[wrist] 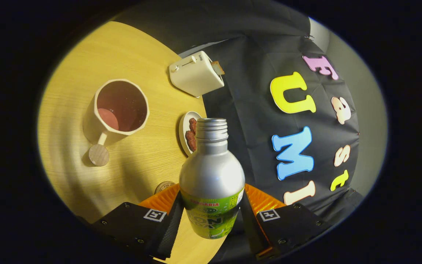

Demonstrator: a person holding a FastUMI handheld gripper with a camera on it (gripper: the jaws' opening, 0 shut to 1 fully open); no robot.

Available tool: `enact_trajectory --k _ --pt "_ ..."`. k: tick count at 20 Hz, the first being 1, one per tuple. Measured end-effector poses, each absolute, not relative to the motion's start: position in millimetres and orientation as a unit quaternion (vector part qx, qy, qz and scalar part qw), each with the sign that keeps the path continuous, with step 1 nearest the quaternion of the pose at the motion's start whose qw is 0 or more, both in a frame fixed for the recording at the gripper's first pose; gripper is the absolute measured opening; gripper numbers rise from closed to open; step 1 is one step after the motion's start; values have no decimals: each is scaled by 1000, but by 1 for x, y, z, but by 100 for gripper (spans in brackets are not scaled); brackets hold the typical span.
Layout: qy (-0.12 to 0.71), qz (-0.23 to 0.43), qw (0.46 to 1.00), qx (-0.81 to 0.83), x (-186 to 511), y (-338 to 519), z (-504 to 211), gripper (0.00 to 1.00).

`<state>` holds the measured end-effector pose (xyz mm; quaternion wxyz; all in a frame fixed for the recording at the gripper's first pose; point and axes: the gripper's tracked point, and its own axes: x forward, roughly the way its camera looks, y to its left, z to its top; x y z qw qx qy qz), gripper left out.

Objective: Take the bottle from table, then pour the juice into the cup, finally place the bottle on the coaster

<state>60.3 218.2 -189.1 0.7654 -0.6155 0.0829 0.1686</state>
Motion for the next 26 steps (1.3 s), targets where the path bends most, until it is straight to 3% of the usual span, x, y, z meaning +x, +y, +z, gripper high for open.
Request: enact_trajectory --k 26 --pt "5 193 627 -755 66 252 -182 77"
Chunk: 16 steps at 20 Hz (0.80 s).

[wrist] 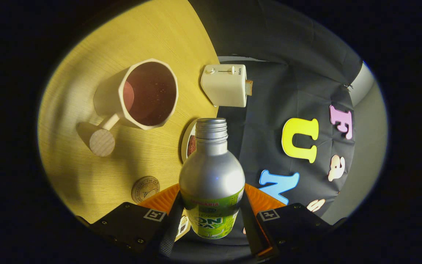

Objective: Take the bottle from table, then pour the juice into the cup, finally place the bottle on the coaster

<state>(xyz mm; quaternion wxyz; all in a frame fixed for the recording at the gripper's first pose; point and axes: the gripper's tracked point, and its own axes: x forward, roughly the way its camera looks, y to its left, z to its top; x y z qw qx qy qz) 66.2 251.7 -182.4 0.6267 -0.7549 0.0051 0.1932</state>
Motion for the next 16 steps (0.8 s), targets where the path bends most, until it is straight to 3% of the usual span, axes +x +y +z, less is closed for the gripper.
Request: enact_trajectory --k 16 --pt "-23 199 585 -786 64 259 -179 77"
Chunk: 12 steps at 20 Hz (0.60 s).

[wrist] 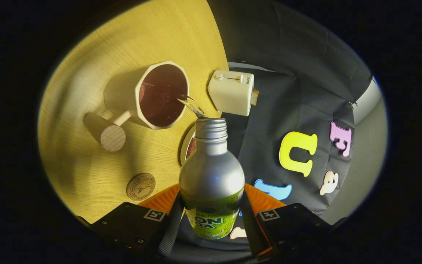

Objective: Take the bottle from table, then pour the juice into the cup, finally place the bottle on the coaster

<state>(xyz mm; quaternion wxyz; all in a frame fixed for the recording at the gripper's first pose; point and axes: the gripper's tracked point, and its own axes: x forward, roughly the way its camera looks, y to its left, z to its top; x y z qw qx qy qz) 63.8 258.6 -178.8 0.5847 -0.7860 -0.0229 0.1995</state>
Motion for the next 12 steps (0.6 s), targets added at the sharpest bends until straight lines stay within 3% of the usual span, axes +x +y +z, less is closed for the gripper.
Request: enact_trajectory --k 12 --pt "-35 192 567 -800 68 257 -166 77"
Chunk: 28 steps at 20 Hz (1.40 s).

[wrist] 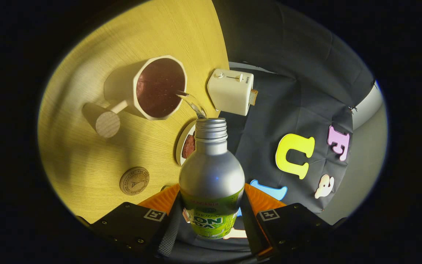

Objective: Take the bottle from table, then pour the juice into the cup, finally place the bottle on the coaster

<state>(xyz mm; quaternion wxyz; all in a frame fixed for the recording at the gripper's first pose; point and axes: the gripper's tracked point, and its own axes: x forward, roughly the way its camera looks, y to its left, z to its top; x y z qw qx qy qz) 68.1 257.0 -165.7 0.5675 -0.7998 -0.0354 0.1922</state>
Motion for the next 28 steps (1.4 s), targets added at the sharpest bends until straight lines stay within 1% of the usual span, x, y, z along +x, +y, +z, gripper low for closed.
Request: enact_trajectory --k 17,28 --pt "-63 189 542 -816 73 259 -148 77" --pt "-66 188 523 -829 76 257 -143 77"
